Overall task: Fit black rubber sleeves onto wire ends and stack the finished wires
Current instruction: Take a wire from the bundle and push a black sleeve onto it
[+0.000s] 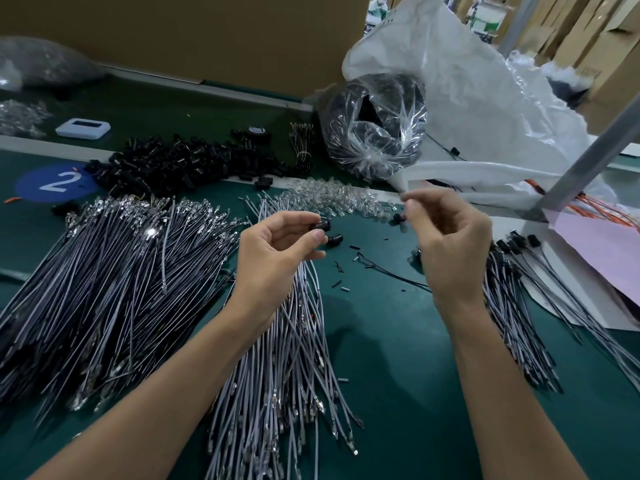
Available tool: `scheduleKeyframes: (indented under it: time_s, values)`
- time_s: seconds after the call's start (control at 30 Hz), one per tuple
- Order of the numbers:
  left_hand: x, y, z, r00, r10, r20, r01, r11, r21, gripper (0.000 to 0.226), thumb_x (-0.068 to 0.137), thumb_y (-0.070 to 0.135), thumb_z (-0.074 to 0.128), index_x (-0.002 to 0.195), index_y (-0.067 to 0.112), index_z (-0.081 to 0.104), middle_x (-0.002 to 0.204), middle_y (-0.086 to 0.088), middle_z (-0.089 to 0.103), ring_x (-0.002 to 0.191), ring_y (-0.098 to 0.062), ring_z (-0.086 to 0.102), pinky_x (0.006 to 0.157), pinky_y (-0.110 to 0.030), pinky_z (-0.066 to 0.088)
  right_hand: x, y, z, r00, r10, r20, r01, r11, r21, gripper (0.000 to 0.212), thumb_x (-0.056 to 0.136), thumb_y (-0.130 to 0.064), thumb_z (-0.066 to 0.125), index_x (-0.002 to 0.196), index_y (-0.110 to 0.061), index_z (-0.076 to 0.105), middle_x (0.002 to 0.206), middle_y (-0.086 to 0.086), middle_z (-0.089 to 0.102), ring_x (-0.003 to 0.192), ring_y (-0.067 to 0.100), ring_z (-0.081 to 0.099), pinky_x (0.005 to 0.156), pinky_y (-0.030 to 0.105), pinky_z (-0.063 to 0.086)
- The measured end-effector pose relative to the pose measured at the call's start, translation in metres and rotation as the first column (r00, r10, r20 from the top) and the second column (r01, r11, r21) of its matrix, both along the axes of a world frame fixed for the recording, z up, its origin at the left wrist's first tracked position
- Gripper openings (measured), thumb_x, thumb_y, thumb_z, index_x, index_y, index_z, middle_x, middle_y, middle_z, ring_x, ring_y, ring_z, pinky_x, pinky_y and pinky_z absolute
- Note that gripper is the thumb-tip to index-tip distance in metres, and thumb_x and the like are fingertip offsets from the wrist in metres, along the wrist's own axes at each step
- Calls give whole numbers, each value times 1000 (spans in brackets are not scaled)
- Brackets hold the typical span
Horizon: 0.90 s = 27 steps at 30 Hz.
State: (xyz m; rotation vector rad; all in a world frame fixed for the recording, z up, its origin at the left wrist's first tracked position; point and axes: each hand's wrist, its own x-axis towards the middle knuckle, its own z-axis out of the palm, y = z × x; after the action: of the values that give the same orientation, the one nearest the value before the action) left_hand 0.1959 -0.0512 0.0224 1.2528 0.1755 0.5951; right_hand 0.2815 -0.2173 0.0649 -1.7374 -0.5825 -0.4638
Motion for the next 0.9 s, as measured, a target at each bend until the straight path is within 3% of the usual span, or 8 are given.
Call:
scheduleKeyframes:
  time_s: [0.1,0.17,0.63,0.9]
  values:
    - [0,0,1,999,32,2,-32,999,-27,18,84,-4,70,95,9,72,79,-2,75,76,-14,72,66,-21,56,-3,6,-5,998,-7,70,25,964,-264,14,85,-6,70,84,-19,76,72,-12,67,61,1,53,60,11,39]
    - [0,1,1,999,50,3,-50,998,-34,18,84,-5,70,96,8,71,78,-1,75,75,-13,71,65,-21,56,-4,7,-7,997,8,71,16,945,-326,14,83,-5,71,82,-18,76,75,-10,68,66,1,53,63,9,38]
    - [3,3,0,998,64,-8,-64,998,-9,19,82,-4,72,95,10,72,80,-1,75,74,-12,71,65,-20,55,-4,10,-6,990,42,136,14,922,-387,12,82,-4,71,81,-14,77,76,-5,70,73,4,55,68,10,40]
    - [3,1,0,998,58,-20,-57,997,51,20,82,-4,73,92,12,72,79,1,75,70,-11,69,65,-20,55,-7,13,-9,984,159,76,-111,894,-435,9,83,-7,73,86,-15,76,69,-11,63,59,0,51,56,7,34]
